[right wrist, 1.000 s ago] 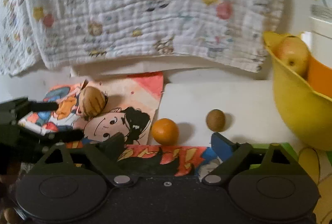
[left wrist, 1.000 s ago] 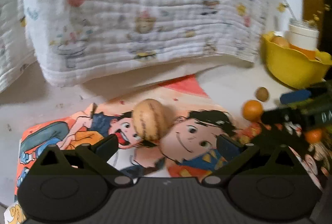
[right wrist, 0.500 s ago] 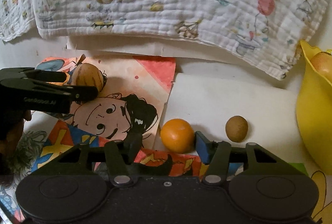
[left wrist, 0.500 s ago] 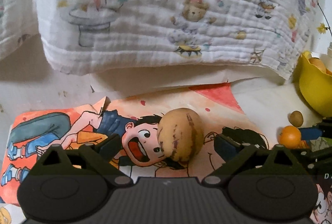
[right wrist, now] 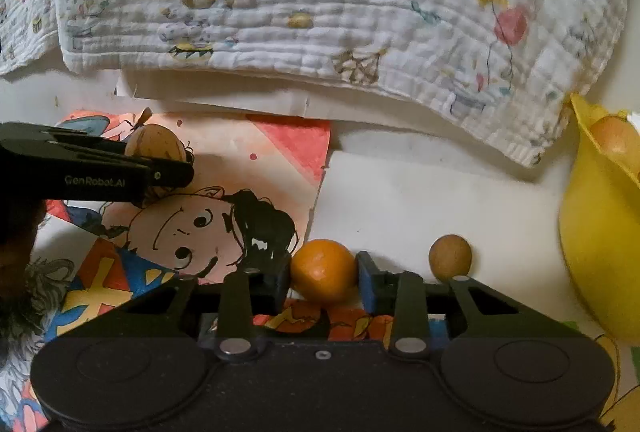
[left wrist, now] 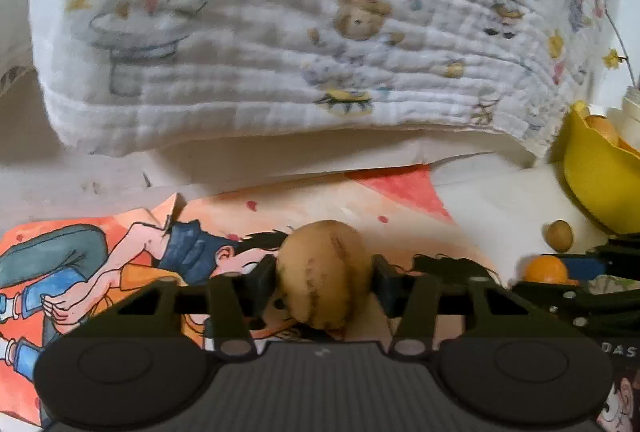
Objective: Organize fruits
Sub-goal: 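Grasp the pale striped fruit with the left tool while the right tool grasps an orange mandarin, then carry the striped fruit with the left tool while the right tool carries the mandarin to the tray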
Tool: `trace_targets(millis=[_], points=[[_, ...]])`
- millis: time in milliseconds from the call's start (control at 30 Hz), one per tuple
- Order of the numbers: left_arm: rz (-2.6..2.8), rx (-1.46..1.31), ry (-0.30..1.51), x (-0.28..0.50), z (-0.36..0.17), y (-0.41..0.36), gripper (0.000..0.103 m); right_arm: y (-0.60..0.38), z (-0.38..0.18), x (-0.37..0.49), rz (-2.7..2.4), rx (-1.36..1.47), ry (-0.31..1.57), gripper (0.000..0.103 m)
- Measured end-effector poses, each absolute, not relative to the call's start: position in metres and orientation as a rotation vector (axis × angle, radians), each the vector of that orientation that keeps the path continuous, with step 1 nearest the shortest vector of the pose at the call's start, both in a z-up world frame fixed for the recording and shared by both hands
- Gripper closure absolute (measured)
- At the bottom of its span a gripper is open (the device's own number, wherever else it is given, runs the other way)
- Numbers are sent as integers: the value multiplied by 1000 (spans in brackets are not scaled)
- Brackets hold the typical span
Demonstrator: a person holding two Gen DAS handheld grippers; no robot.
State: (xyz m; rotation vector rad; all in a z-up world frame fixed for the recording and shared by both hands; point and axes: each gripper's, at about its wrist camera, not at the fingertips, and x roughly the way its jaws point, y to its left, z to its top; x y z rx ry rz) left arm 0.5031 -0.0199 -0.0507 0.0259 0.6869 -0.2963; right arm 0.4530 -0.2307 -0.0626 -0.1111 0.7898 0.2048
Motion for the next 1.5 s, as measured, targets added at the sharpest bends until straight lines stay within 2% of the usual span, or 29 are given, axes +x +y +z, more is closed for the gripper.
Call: trace_targets(millis=[533,1033,1500], points=[[-343,58,691,439,-12,-37,49,-238,-35,404,276,-17,726,67],[-413,27,674,344,15,-52,49,-245,-1,275,366,-37,670,67],[-539,45,682,264,14,-72,49,-255,-11,173,350,-50,723,67]])
